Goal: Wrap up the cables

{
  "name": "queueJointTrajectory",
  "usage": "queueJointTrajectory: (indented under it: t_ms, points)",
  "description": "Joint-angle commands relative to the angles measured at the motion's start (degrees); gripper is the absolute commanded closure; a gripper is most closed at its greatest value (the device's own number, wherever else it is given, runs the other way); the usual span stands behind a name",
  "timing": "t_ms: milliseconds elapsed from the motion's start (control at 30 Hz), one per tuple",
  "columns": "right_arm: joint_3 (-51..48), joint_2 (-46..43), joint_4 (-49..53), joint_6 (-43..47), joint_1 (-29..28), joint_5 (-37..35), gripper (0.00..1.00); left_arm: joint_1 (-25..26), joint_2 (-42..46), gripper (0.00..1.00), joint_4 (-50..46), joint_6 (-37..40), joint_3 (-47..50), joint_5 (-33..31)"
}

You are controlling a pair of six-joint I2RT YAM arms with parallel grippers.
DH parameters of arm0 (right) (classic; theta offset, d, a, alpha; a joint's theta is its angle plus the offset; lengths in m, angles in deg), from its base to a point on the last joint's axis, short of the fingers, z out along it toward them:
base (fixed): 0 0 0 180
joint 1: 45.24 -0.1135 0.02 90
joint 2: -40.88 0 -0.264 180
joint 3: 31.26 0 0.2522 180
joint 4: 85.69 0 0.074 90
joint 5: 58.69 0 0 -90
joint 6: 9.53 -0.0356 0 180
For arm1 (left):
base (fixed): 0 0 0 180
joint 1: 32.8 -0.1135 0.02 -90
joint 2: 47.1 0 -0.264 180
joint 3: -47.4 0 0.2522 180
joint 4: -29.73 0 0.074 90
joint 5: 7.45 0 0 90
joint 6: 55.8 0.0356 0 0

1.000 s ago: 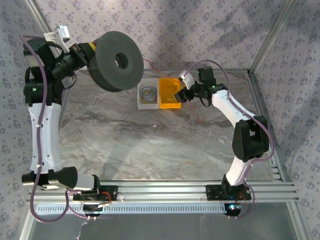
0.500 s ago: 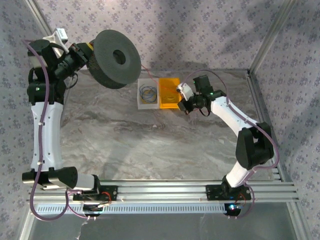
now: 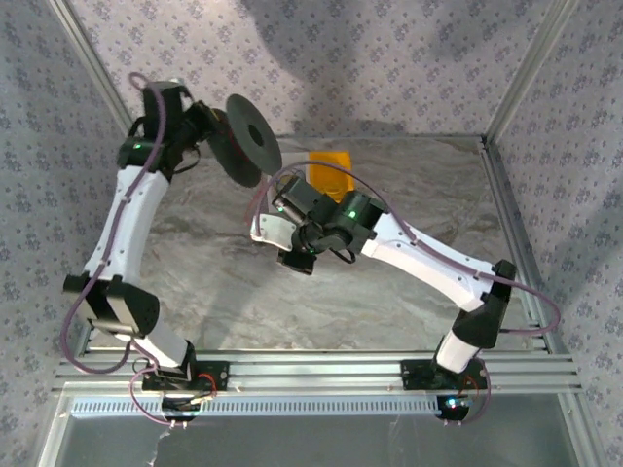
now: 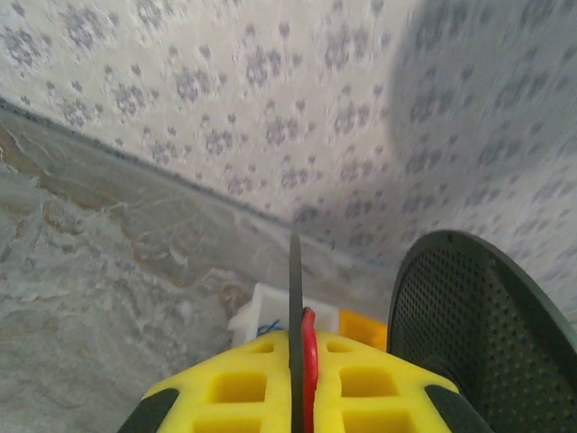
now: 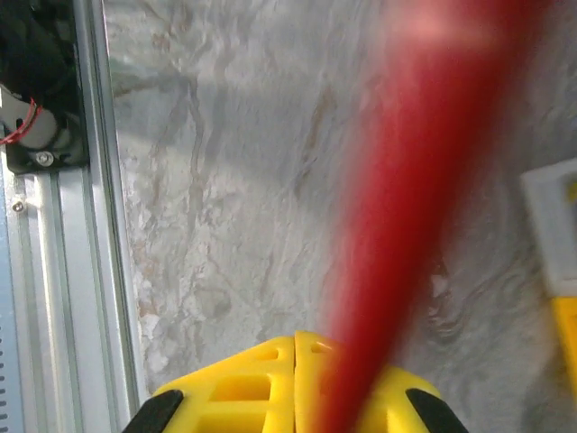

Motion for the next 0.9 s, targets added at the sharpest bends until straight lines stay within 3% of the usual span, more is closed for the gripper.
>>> queueJointTrajectory:
  t_ms: [0, 133, 367, 500, 700, 867]
  points:
    - [11.9, 1.0, 8.5, 5.2, -1.4, -6.9, 1.00, 3.5, -0.7, 1.00, -3.9, 8.6, -5.4, -8.3]
    - [24.4, 4.2, 9.7, 11.0, 0.1, -8.9, 1.00, 8.9, -3.2, 1.00, -13.8, 16.5, -7.5, -10.2]
    - [41.0, 12.8, 11.1, 15.7, 10.6, -6.1, 1.00, 19.0, -1.0, 1.00, -21.5, 27.8, -4.5, -8.4]
    - [41.8, 14.3, 8.3, 15.1, 17.3, -3.2, 1.00, 21.8, 3.0, 1.00, -22.8, 32.5, 0.1, -4.4]
    - [39.4, 15.4, 5.5, 11.7, 26.6, 2.0, 1.00, 22.1, 9.7, 1.00, -24.6, 37.2, 6.4, 2.6]
    - [34.2, 16.9, 4.1, 10.1, 33.2, 6.0, 1.00, 22.2, 15.5, 1.00, -25.8, 43.1, 9.5, 12.1]
